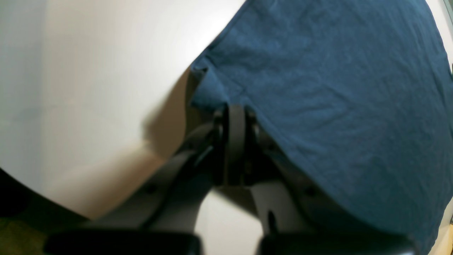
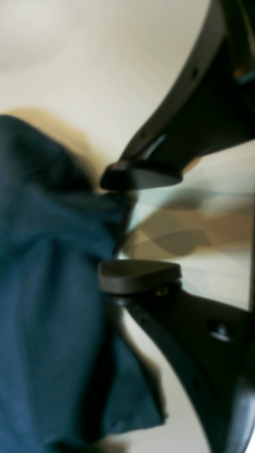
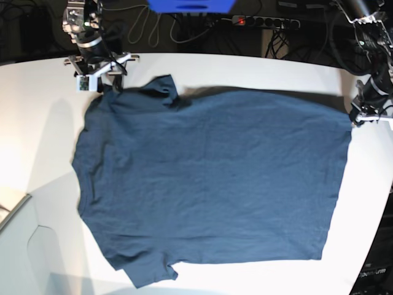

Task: Layout the t-shirt on the table in an organized manner, then fold the t-shirt properly
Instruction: 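Pull the shoulder corner with the right gripper to smooth the shirt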

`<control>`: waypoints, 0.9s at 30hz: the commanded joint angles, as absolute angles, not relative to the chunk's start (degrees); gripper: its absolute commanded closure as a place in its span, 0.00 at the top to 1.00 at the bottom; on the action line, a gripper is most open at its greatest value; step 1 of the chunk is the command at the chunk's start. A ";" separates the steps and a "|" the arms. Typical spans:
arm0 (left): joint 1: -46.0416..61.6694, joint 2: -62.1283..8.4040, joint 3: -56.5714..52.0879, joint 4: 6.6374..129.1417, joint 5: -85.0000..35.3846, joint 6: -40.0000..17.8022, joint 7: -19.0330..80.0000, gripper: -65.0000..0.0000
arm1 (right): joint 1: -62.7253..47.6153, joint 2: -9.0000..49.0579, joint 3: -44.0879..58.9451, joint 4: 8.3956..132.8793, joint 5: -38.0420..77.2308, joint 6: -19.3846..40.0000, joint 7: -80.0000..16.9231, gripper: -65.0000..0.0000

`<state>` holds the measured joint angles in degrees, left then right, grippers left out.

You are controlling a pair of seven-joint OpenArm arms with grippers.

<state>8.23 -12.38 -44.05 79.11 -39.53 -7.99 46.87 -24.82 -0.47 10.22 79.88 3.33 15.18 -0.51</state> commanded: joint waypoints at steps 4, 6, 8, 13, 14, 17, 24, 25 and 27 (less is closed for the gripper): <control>7.87 -13.41 -44.35 80.13 -40.31 -8.48 46.20 0.00 | -23.43 0.57 10.33 77.93 3.30 15.52 -0.40 0.42; 7.87 -13.41 -44.35 80.31 -40.31 -8.48 46.20 0.00 | -23.43 1.80 10.33 78.46 3.65 15.52 -0.22 0.27; 7.87 -13.49 -44.35 80.31 -40.31 -8.48 46.20 0.00 | -23.25 2.15 10.33 80.13 3.65 15.52 -0.13 0.09; 7.87 -13.49 -44.35 80.66 -40.31 -8.48 46.20 0.00 | -20.62 2.15 9.89 86.37 3.30 15.52 -0.48 0.00; 7.87 -13.49 -44.35 80.66 -40.31 -8.48 46.20 0.00 | -19.74 2.15 9.80 87.25 3.30 15.52 -0.57 0.00; 7.87 -13.49 -44.35 80.66 -40.31 -8.48 46.20 0.00 | -16.84 1.98 8.40 87.69 3.21 15.52 -0.57 0.00; 7.87 -13.49 -44.00 80.66 -40.31 -8.48 46.46 0.00 | -9.71 3.30 1.54 84.44 -0.57 15.52 -3.03 0.01; 7.87 -13.49 -44.00 80.66 -40.31 -8.48 46.46 0.00 | -8.40 3.65 -0.13 83.56 -2.68 15.52 -4.97 0.01; 7.87 -13.49 -44.00 80.66 -40.31 -8.48 46.46 0.00 | -5.76 3.91 -3.21 81.27 -6.99 15.52 -8.84 0.05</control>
<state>8.25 -12.51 -43.77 79.53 -39.53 -7.99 47.11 -6.35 3.77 -3.33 80.40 -7.31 15.20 -10.33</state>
